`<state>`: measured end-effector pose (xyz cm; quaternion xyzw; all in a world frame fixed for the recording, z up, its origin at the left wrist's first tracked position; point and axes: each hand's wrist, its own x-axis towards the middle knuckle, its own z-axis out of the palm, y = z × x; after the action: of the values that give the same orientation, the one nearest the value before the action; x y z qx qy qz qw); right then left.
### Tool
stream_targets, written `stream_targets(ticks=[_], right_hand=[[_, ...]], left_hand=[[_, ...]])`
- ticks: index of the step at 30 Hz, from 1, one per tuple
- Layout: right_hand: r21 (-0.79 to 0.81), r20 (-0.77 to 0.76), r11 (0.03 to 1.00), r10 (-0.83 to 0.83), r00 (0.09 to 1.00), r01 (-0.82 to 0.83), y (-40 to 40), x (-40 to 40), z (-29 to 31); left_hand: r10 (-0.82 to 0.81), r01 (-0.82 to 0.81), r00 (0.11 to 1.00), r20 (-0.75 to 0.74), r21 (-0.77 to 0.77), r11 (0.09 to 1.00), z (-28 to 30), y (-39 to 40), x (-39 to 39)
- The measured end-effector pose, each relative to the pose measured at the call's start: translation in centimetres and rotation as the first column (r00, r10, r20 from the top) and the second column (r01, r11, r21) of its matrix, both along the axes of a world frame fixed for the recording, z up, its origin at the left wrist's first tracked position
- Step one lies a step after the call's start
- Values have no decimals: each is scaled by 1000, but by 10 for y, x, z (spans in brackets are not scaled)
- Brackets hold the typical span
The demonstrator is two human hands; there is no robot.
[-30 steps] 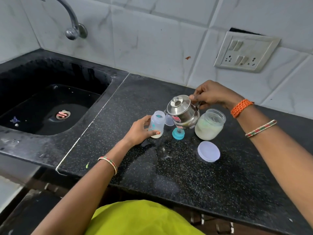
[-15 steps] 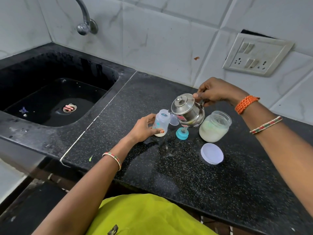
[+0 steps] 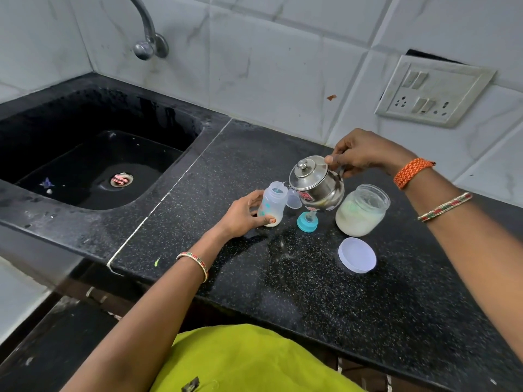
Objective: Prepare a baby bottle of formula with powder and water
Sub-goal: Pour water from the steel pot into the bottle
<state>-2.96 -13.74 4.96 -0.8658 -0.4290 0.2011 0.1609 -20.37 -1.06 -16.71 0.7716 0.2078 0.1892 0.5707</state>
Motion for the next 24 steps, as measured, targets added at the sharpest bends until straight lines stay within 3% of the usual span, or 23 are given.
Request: stream_targets(ticks=[24], right_hand=[[41, -108, 996, -77, 991, 82, -8, 2, 1]], left_hand=[[57, -56, 996, -66, 7, 998, -6, -1, -3]])
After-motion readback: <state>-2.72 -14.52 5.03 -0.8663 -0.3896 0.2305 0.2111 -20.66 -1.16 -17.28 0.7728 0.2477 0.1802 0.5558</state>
